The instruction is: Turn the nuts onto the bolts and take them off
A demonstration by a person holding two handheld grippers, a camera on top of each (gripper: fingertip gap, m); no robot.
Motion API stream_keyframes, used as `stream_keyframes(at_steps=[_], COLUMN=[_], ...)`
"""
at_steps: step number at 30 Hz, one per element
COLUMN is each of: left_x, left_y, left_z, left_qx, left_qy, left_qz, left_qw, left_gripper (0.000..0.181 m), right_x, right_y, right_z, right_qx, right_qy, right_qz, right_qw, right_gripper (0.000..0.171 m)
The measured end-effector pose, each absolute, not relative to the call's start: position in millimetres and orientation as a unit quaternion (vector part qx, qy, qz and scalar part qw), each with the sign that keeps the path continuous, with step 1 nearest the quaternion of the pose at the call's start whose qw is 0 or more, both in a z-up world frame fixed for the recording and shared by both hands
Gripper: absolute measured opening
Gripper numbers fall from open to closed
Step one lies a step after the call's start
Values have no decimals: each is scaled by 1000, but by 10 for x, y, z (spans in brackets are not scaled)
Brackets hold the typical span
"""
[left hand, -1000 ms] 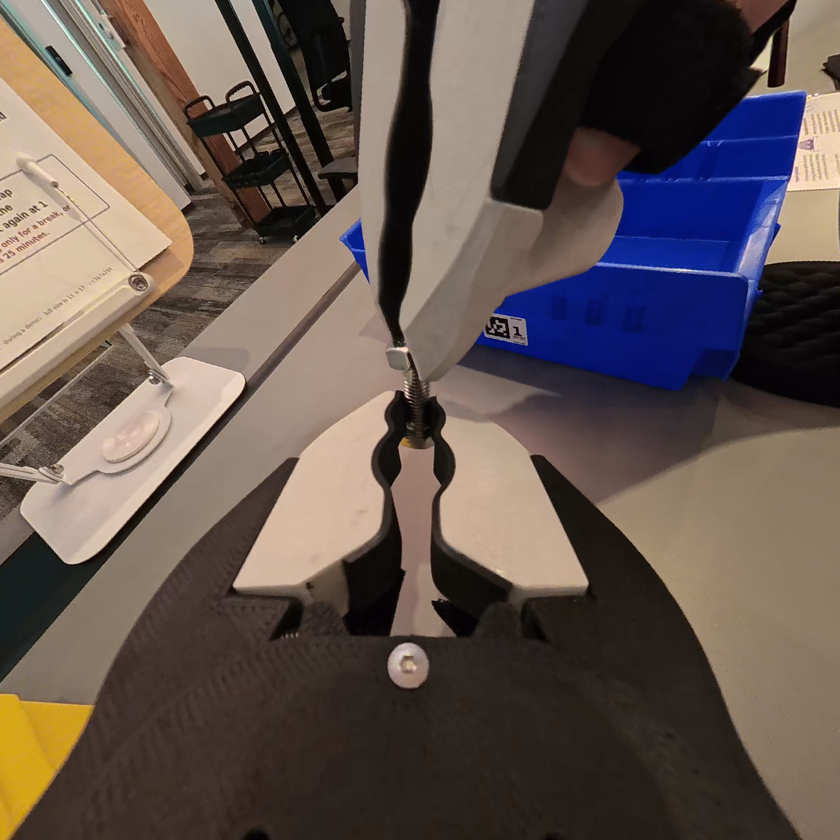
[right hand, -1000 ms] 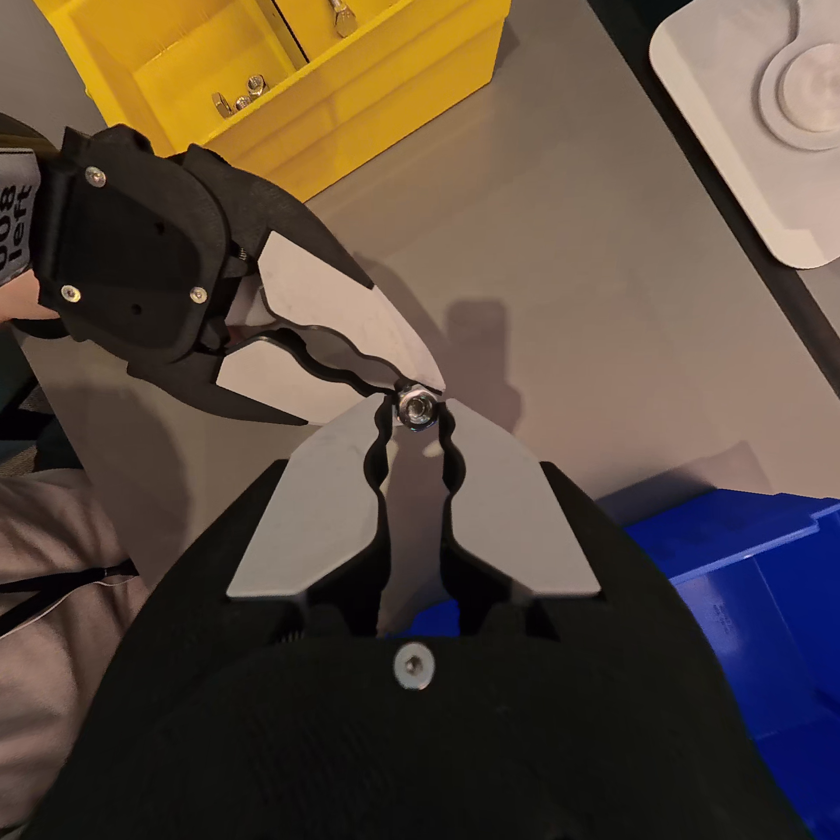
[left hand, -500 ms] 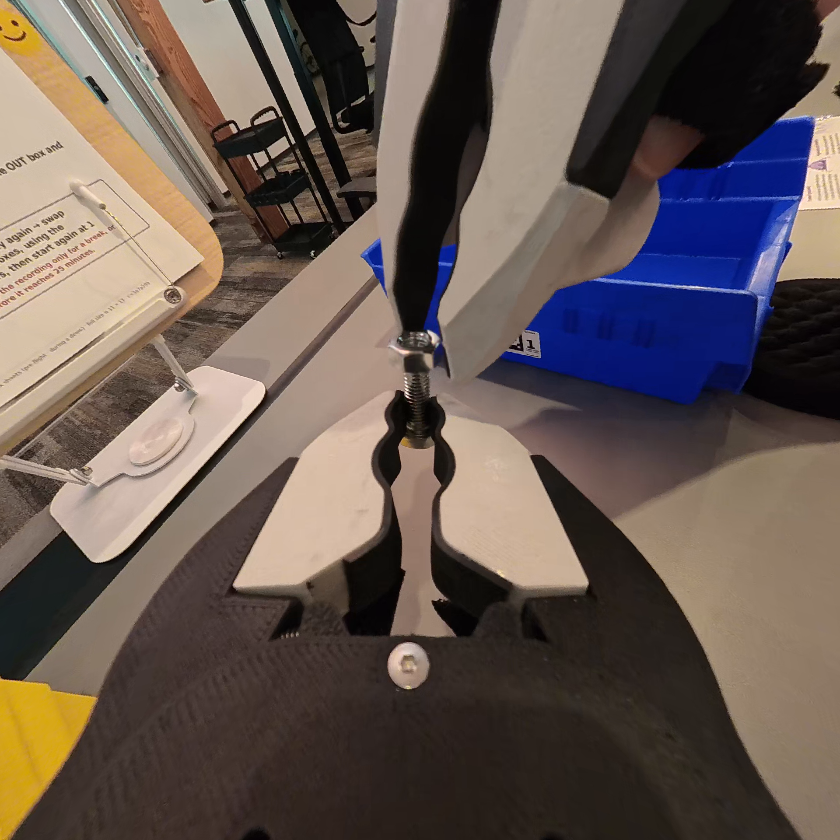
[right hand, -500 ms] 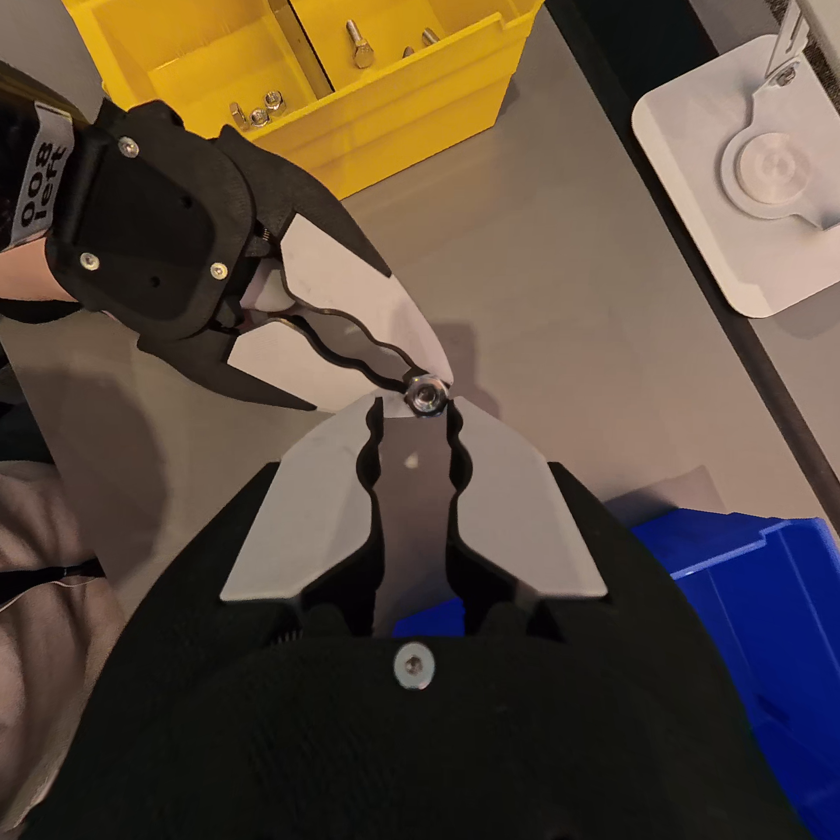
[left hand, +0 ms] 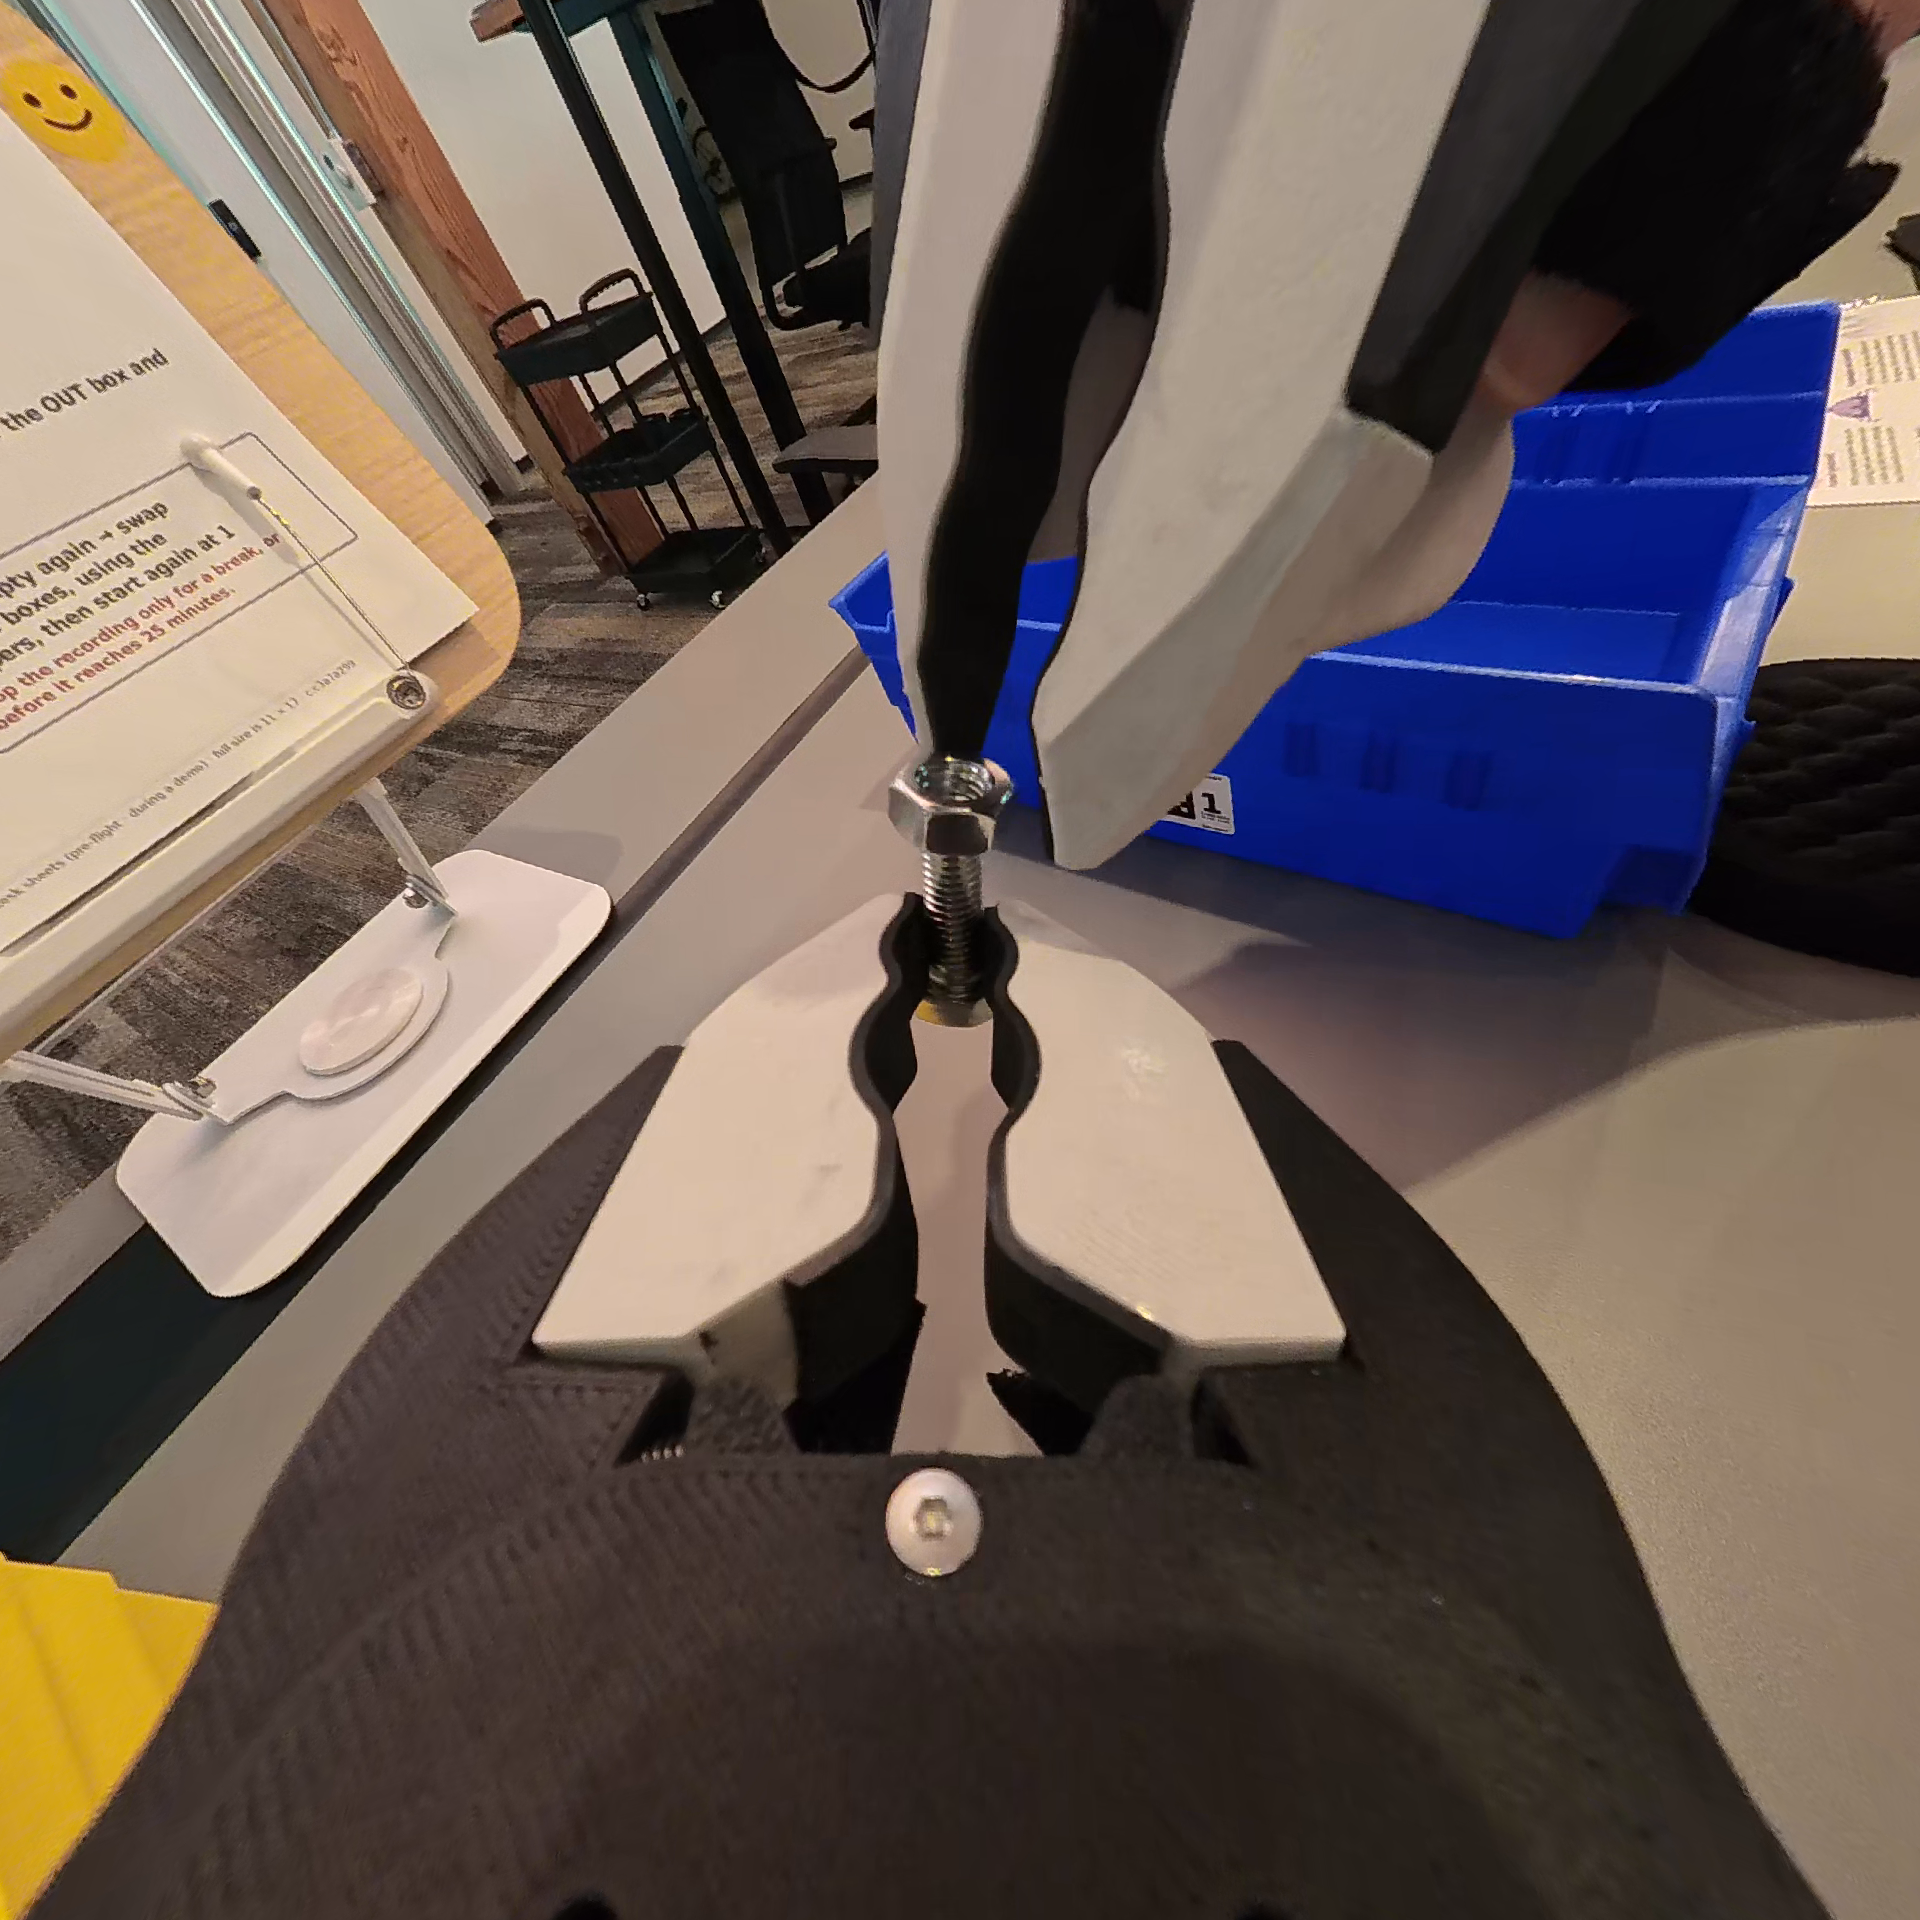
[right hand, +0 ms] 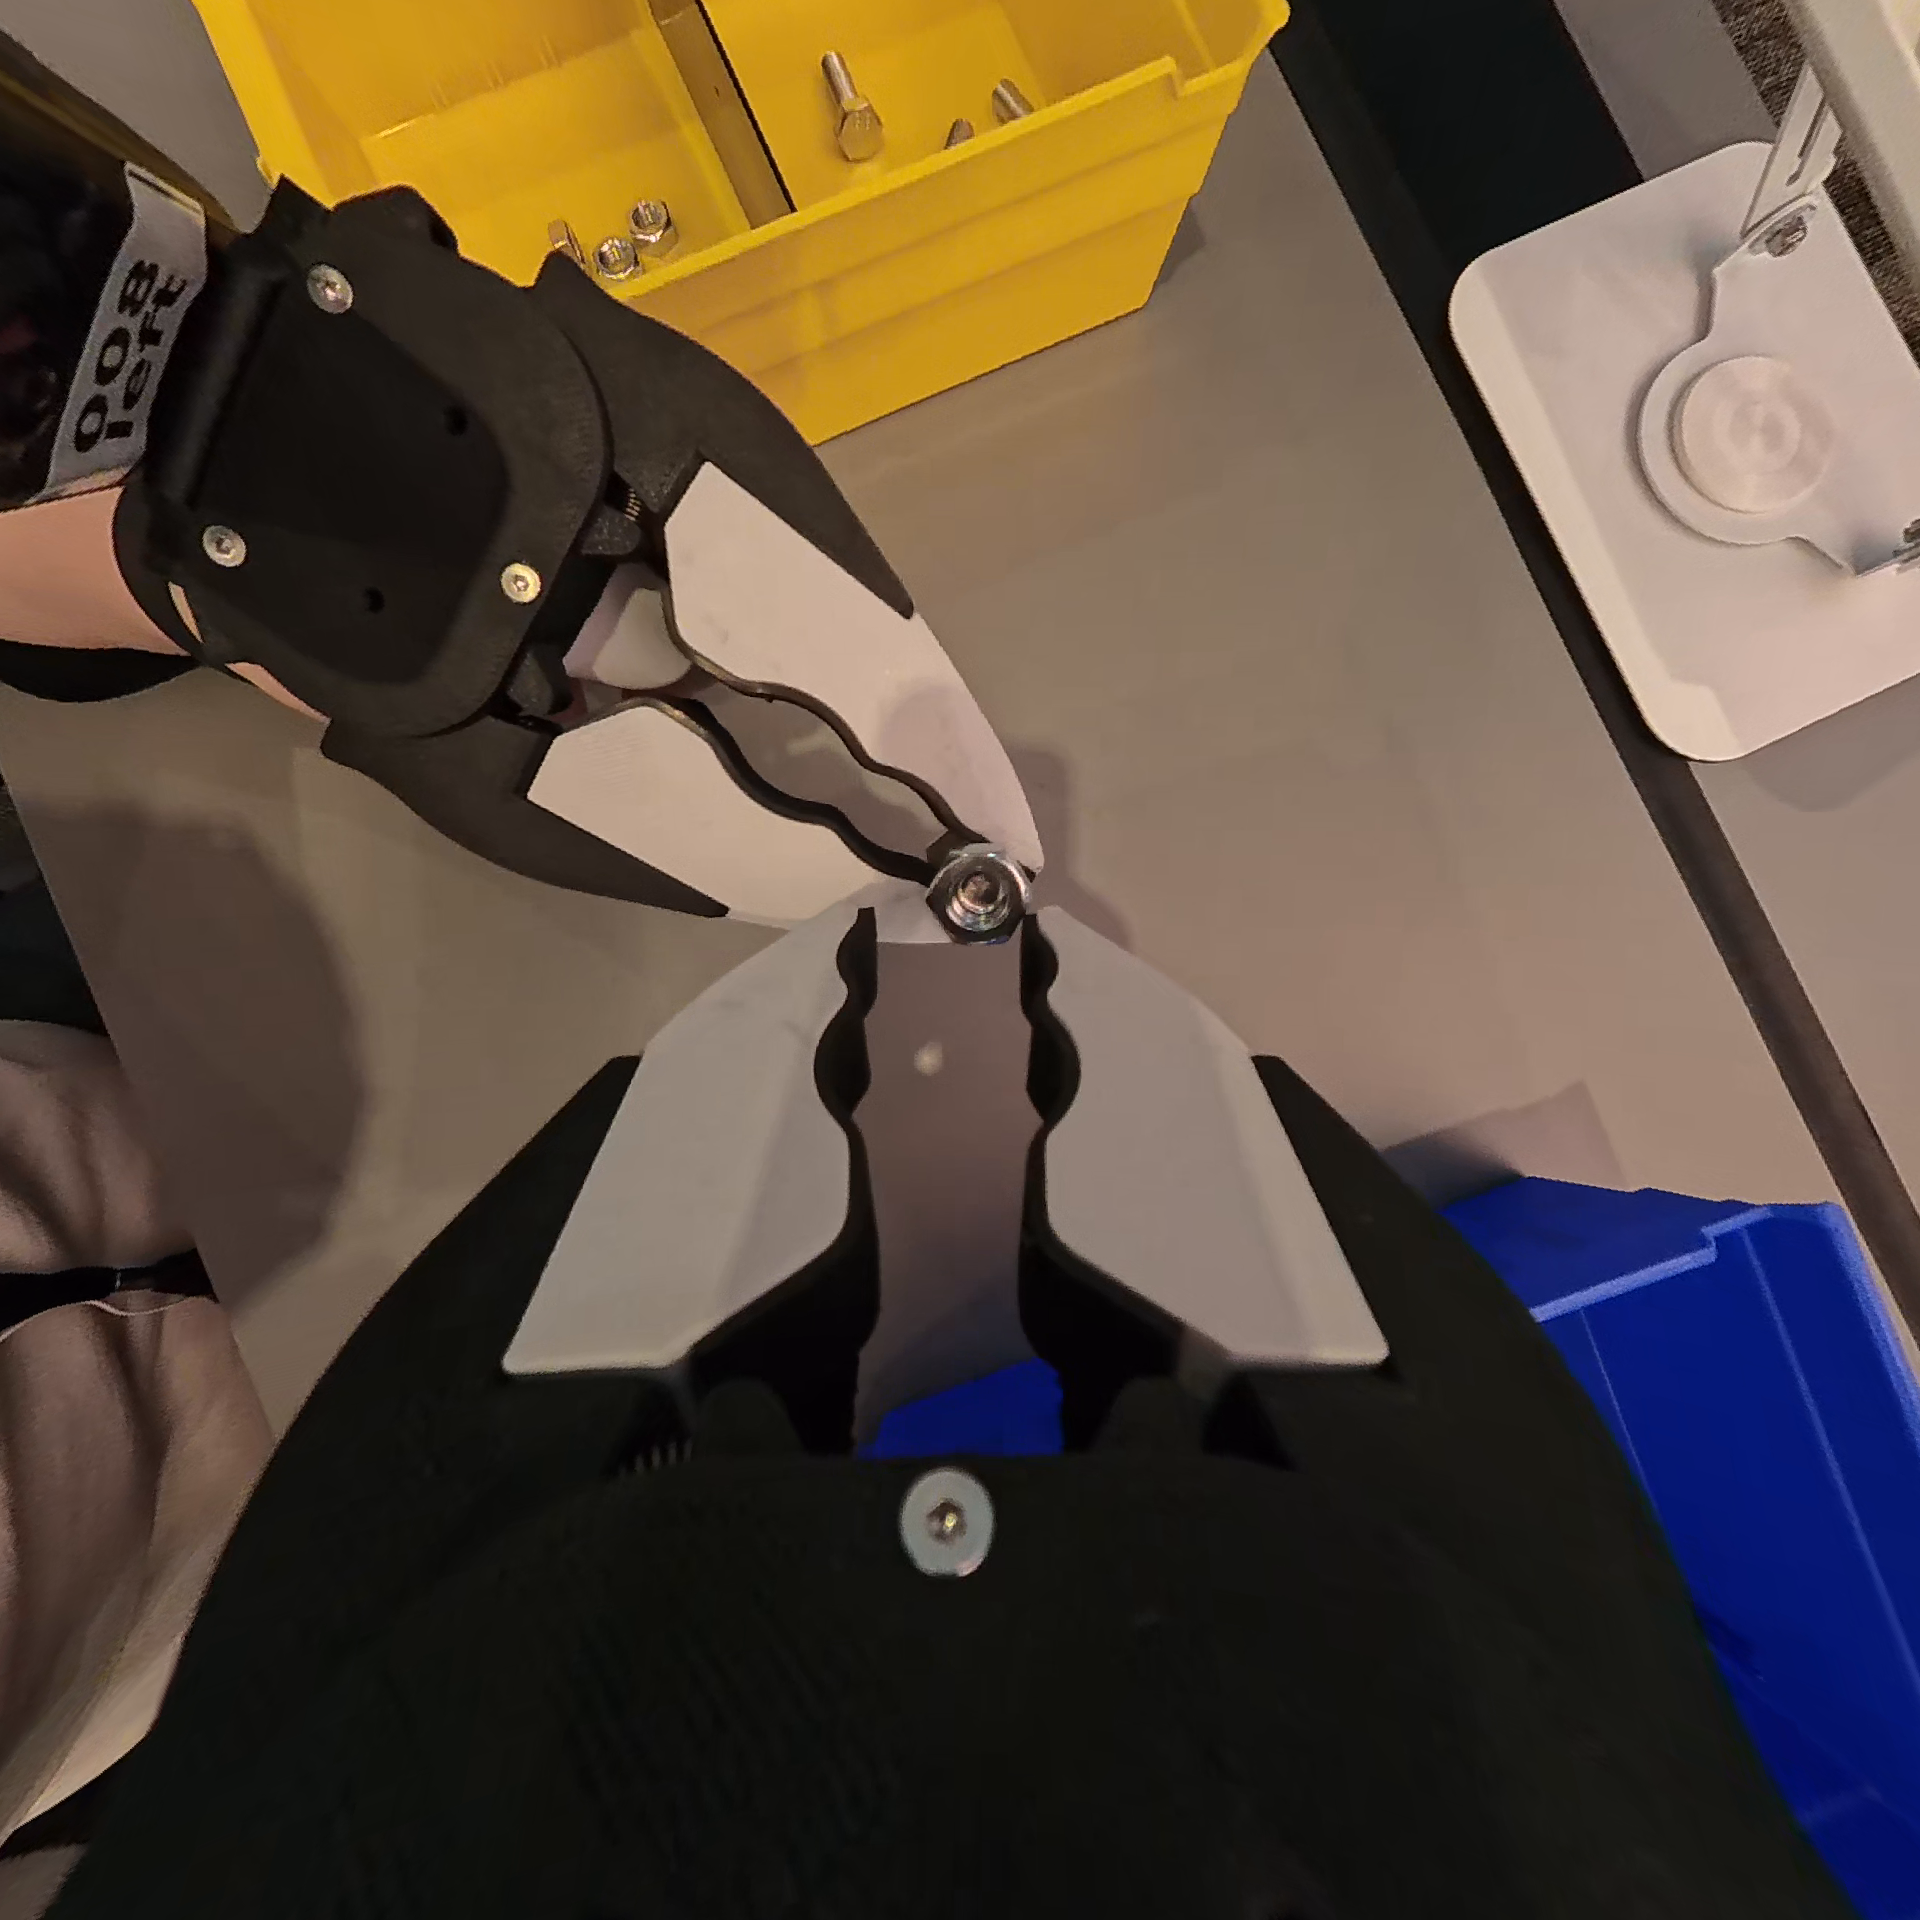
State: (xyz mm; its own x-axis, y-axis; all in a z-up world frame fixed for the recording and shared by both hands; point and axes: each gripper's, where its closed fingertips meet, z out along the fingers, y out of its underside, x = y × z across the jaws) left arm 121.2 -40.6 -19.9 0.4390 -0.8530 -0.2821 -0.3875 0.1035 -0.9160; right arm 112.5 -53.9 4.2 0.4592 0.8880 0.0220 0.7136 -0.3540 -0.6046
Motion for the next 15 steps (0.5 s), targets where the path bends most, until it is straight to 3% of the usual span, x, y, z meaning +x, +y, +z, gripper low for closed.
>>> stream_keyframes(at_steps=[10,15], left_x=[1213,1145], left_y=[-423,-448], left_z=[-157,29], left_qx=[-634,-636], left_qy=[483,470], left_qz=[-224,-268], left_qw=[560,551], left_gripper=[9,9], right_x=[1182,1106], right_y=[-538,-586], right_z=[150,615], right_qx=[-792,-688], right_qy=[-510,-555], right_qz=[147,229], right_qw=[302,407], right_gripper=[29,38])
